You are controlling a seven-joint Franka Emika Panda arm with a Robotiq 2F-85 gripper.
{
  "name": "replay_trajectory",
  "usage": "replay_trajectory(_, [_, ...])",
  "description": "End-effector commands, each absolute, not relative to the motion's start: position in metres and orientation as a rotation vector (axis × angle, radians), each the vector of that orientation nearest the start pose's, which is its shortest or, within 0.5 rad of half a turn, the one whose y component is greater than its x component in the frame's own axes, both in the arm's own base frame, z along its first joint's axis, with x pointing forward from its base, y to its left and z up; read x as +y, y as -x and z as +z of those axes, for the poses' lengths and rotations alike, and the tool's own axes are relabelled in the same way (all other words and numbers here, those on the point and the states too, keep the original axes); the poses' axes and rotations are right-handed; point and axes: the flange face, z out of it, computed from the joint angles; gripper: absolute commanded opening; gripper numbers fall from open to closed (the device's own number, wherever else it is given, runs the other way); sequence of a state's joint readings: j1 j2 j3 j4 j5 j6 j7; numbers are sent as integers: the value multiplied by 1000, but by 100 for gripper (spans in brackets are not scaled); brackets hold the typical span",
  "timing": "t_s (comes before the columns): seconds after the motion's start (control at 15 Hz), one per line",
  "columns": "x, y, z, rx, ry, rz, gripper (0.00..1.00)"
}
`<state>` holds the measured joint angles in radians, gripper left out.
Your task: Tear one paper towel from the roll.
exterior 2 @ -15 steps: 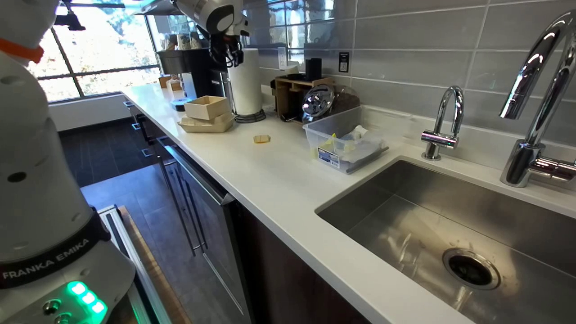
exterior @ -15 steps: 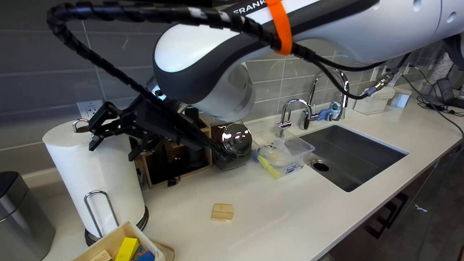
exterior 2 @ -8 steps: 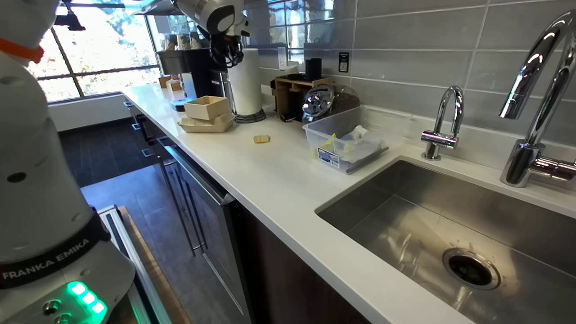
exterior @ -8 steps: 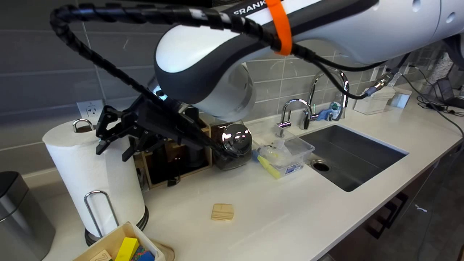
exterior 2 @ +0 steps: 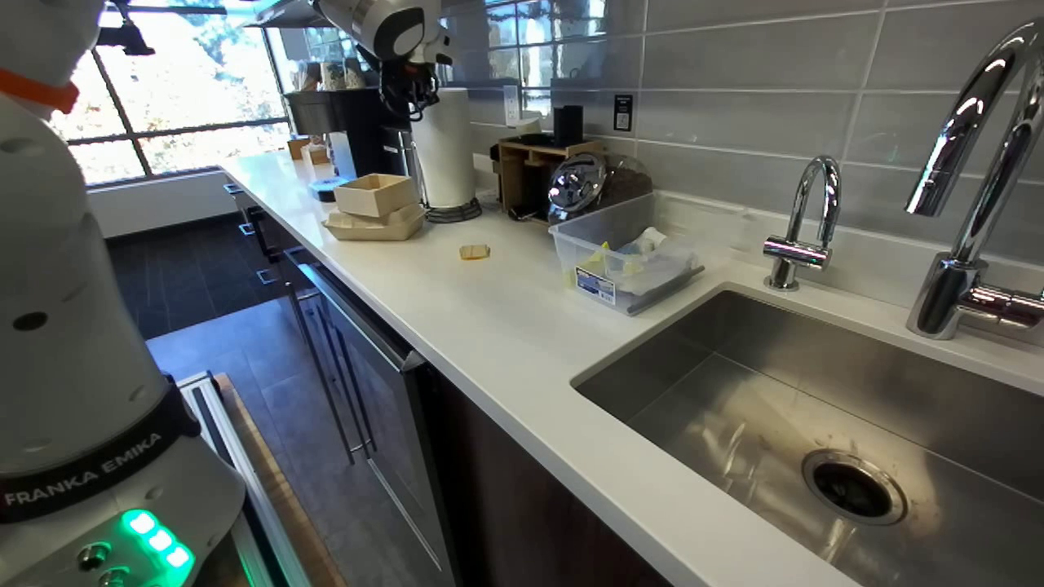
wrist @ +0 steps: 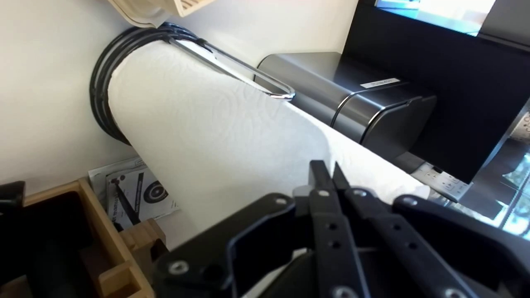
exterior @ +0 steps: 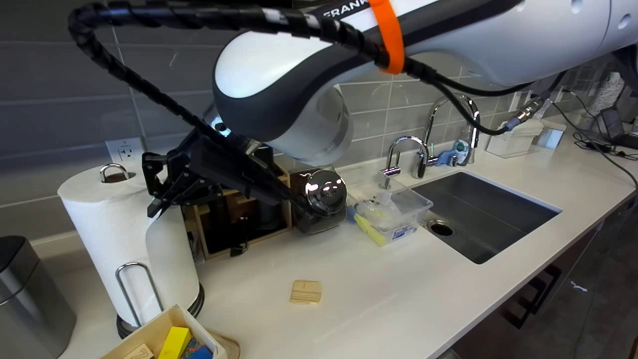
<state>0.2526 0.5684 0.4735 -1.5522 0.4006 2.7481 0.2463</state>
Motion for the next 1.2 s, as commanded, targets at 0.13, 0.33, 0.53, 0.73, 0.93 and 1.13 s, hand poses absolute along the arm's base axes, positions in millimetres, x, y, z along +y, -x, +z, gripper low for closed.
replay_trajectory(0.13, [426, -586, 409, -60, 2406, -299, 0])
replay_trajectory(0.33, [431, -575, 391, -93, 2419, -148, 0])
replay_trajectory(0.53, [432, -571, 375, -122, 2405, -39, 0])
replay_trajectory(0.73, [433, -569, 361, -149, 2392, 32, 0])
replay_trajectory(0.93, [431, -569, 350, -163, 2387, 68, 0])
replay_trajectory(1.13, [430, -571, 339, -171, 2375, 82, 0])
